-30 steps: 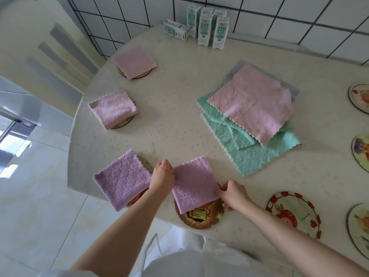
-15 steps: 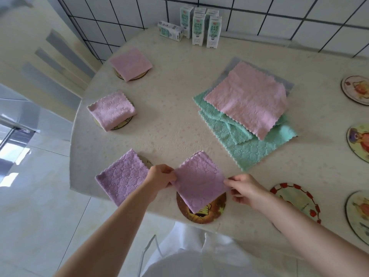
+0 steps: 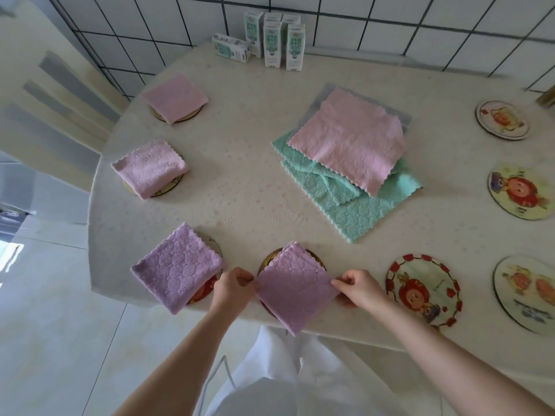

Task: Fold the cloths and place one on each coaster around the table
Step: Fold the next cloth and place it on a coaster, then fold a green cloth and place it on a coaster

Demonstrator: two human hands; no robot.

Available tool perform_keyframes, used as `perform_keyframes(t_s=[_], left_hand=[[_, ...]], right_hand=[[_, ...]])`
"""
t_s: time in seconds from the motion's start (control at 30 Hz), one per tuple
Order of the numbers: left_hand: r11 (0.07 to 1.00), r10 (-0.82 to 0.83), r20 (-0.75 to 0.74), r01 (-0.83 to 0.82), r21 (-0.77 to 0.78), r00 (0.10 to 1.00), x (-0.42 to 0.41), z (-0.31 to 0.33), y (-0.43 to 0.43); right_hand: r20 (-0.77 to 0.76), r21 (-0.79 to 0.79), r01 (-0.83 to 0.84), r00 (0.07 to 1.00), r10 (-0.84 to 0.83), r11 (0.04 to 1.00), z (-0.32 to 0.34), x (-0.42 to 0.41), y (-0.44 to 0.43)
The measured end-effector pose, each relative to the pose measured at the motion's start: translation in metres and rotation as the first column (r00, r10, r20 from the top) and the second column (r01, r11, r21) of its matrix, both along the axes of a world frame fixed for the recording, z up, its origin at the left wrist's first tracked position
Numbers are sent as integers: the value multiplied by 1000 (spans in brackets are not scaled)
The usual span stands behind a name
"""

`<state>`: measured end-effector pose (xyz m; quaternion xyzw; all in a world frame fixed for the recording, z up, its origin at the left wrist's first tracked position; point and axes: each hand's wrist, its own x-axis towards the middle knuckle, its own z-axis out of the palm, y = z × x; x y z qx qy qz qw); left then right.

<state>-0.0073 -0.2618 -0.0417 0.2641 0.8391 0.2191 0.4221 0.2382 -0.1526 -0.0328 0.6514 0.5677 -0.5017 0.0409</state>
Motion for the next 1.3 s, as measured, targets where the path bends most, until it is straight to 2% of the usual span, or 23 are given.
perform_keyframes(t_s=[0.27,0.4,0.57,0.73,0.93,1.03,1.2,1.3], left_hand=[[974,-216,-245,225,8,945,0,3,7],[944,-321,-279,330,-14,905,-5,12,28],[929,-336,-381,371,20,861,3,28,73],[933,-320,-392,359,29,862,41,34,125],[921,-324,-447,386,51,833,92,37,178],[900,-355,-482,432,54,801,108,34,200],[790,-437,-625,608,77,647,111,24,242],[715,-457,-697,694,81,552,107,21,267]], right_hand=[[98,84,-96,991,88,992,2,20,0],[80,51,-116,991,111,992,2,40,11],[42,112,-147,989,143,983,16,60,51],[80,196,-327,945,317,925,36,77,112],[79,348,-473,875,477,809,41,72,179],[119,411,-556,818,562,722,38,60,204],[300,494,-690,706,641,529,26,37,228],[406,468,-758,641,651,455,18,28,235]])
